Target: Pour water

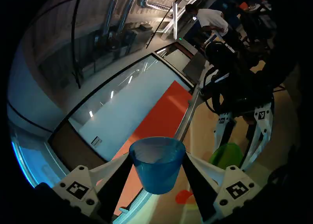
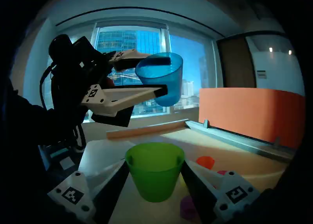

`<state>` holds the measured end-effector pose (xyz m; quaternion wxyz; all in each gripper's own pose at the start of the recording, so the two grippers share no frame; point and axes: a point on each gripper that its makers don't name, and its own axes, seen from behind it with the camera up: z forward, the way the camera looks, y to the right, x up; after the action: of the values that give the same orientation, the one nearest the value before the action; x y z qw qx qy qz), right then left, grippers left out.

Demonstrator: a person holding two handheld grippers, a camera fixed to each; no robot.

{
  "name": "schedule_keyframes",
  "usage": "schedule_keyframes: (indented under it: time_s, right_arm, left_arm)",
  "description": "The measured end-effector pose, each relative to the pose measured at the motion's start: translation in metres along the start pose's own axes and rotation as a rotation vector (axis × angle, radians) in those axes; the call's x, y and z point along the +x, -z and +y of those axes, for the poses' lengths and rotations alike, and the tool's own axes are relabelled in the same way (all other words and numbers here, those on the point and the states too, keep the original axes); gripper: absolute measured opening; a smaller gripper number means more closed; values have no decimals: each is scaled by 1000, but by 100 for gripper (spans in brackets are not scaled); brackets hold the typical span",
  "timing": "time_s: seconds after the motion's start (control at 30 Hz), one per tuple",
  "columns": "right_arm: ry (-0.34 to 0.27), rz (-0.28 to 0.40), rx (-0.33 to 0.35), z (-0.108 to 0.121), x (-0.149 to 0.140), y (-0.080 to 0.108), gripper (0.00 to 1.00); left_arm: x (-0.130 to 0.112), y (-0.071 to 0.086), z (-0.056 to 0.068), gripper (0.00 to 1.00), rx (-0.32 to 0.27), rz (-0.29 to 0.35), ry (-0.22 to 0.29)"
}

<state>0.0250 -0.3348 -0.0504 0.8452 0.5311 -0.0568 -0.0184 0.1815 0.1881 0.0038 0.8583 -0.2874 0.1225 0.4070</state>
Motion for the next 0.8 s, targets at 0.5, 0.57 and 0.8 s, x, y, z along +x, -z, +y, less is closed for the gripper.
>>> schedule_keyframes:
  time_s: [0.5,0.57,0.8]
  right_arm:
    - [-3,3,3,-1,1,-1,90]
    - [-2,4,4,-1,2,-1,90]
    - [-3,7,3,-1,2,-2,89]
  left_arm:
    - [1,-1,-1,86,16,-5,-86]
    - [1,-1,-2,85,22,-6,-99]
    - [4,-1,-2,86,26,-5,-144]
